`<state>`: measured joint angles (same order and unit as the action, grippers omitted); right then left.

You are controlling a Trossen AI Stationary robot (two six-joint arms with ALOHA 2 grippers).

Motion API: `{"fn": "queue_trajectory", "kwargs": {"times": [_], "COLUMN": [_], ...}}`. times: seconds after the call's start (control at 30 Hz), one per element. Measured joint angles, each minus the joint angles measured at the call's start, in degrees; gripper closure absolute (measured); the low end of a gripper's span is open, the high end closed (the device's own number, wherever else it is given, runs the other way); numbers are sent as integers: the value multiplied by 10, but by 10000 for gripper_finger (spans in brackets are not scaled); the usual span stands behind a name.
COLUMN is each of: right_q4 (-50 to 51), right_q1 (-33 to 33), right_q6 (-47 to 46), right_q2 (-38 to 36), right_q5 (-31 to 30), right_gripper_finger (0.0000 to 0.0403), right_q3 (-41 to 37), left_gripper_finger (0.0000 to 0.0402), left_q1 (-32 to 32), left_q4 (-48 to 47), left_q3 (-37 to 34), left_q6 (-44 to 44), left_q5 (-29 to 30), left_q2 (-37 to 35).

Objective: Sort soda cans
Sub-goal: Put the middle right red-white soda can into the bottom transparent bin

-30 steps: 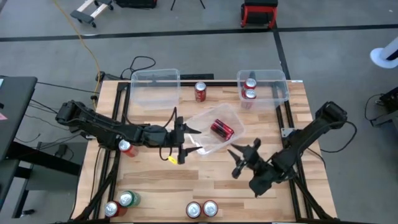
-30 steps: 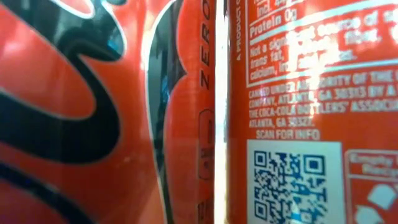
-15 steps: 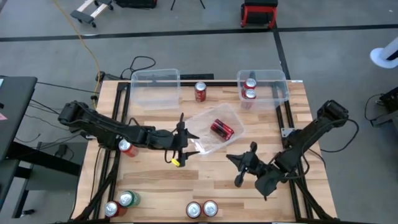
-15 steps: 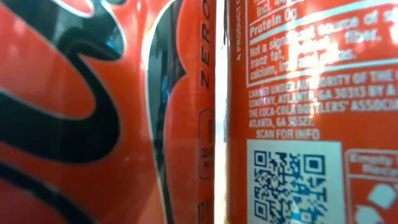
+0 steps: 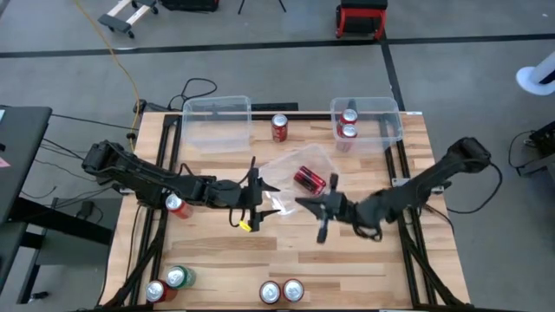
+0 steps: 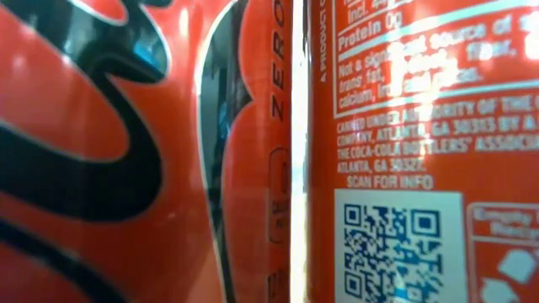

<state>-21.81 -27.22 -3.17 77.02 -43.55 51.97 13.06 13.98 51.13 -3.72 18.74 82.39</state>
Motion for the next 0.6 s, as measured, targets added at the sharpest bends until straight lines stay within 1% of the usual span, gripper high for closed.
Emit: {"fn": "queue_trajectory", "kwargs": {"times": [0.07,0.13,0.27,0.33,0.43,0.47,0.5,0.53,0.6], "right_q4": [46,119,268,321,378,396,416,433,463], "right_q1": [28,54,86,92,105,117,135,159,214], "right_q6": [-10,-44,-110,-121,-122,-120,-120,-120,-120], "right_q2": [-15,-32,-76,-99,-139,-151,-160,-165,-163], "right_q5": [6,11,33,35,37,46,68,102,188], "right_gripper_finger": [399,396,394,393,393,394,396,398,400], "right_q3": [0,0,0,0,0,0,0,0,0], "left_gripper_finger": [125,125,125,125,125,125,125,125,125], "left_q1": [0,0,2,0,-17,-27,-39,-53,-84], "left_q4": [-9,-25,-77,-100,-109,-110,-111,-111,-110], "left_q3": [0,0,0,0,0,0,0,0,0], "left_q6": [0,1,4,4,-6,-8,-9,-9,-2], "left_q5": [0,4,40,53,53,49,35,18,-24], "left_q2": [0,-2,-16,-24,-27,-27,-27,-27,-20]}}
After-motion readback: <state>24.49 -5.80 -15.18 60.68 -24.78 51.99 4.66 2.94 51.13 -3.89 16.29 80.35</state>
